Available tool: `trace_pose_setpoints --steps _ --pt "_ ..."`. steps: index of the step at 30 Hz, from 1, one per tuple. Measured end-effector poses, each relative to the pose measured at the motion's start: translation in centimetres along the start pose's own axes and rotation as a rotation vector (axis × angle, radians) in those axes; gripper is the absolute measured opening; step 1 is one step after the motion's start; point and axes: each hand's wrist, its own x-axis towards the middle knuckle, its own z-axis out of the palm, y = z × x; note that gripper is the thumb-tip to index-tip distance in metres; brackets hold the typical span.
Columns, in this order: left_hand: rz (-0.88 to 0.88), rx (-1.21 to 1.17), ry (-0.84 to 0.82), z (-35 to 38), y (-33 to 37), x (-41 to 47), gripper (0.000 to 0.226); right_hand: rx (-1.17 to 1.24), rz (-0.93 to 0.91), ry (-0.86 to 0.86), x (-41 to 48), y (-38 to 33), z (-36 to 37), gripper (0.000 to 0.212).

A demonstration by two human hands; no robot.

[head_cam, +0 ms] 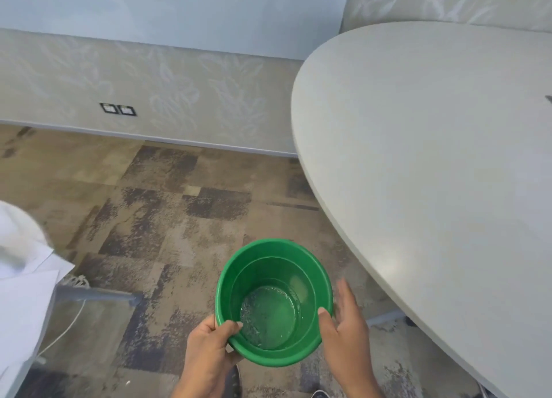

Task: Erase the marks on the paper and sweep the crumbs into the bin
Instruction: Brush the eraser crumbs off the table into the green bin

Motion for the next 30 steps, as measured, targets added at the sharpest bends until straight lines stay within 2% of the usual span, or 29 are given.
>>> trace_pose_setpoints --steps 1,3,5,9,13,17,23,25,28,30 --pt "-0.005 -0.009 0.022 -0.6 -0.1 0.7 0.024 0.062 0.083 -0.036 0.5 0.5 0.8 0.068" --pt "-0.013 -0.01 0.043 -1.8 -0.5 2.2 0.025 0.124 0.196 -0.096 1.6 1.7 2.6 0.035" --pt "-0.008 0.003 0.068 -2.8 -0.9 3.9 0.027 0.174 0.273 -0.111 2.7 3.0 4.4 0.018" --pt "-0.001 0.027 0.144 -3.9 -2.7 8.7 0.035 0.301 0.418 -0.103 5.6 5.7 8.3 0.018" --pt "-0.007 0.031 0.161 -4.1 -4.0 13.2 0.013 0.299 0.473 -0.115 9.2 9.0 11.3 0.018" --pt "-0.012 0.023 0.178 -4.7 -6.6 19.3 0.029 0.263 0.517 -0.113 13.3 13.9 14.8 0.019" --pt "-0.038 0.03 0.16 -6.1 -12.7 28.3 0.028 0.26 0.616 -0.119 18.7 21.2 19.0 0.024" --pt "-0.051 0.031 0.15 -6.2 -15.1 30.9 0.026 0.254 0.655 -0.109 20.3 24.6 20.2 0.02" --pt "-0.106 0.02 0.07 -5.4 -18.5 34.0 0.029 0.258 0.695 -0.084 22.3 29.5 21.6 0.019" --pt "-0.156 0.041 0.013 -4.7 -20.3 35.3 0.042 0.266 0.718 -0.051 23.6 32.3 22.0 0.023"
